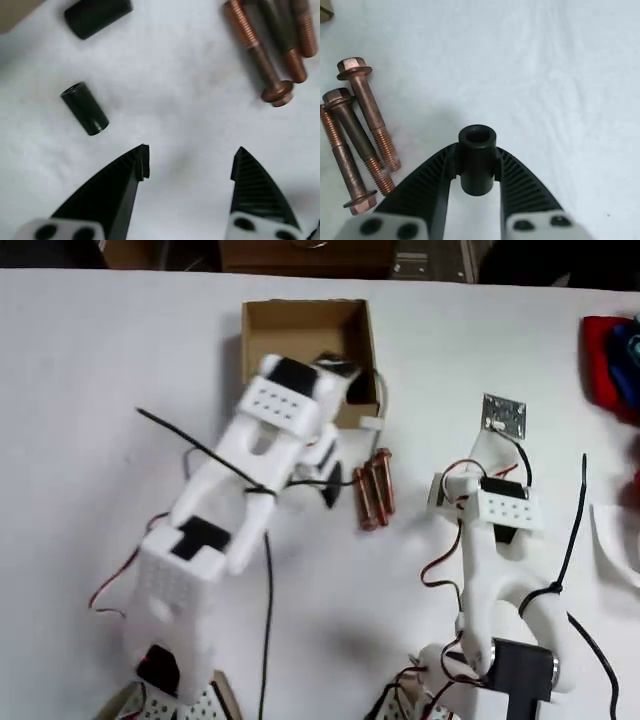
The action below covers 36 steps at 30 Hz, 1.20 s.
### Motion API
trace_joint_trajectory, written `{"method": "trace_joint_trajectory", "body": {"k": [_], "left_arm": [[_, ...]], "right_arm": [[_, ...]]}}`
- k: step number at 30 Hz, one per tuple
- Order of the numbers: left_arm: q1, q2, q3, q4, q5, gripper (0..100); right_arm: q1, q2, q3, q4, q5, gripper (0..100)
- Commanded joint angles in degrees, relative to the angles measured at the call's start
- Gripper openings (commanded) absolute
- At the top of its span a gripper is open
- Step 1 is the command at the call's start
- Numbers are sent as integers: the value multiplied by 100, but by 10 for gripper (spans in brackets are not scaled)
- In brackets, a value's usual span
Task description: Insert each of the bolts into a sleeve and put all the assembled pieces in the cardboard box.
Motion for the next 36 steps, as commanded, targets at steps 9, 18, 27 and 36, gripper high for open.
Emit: {"method": "trace_joint_trajectory", "body": {"k": [9, 18, 27, 36], "left_arm": [[510, 1222, -655, -624, 2716, 278], [519, 1407, -655, -642, 3473, 278], [510, 1459, -1947, -123, 3473, 278], [519, 1477, -1666, -413, 3490, 278]], "right_arm": [[66, -259, -132, -48, -62, 20], [66, -233, -132, -48, -62, 20], [277, -251, -132, -75, -158, 20], [286, -251, -132, -75, -237, 20]]}}
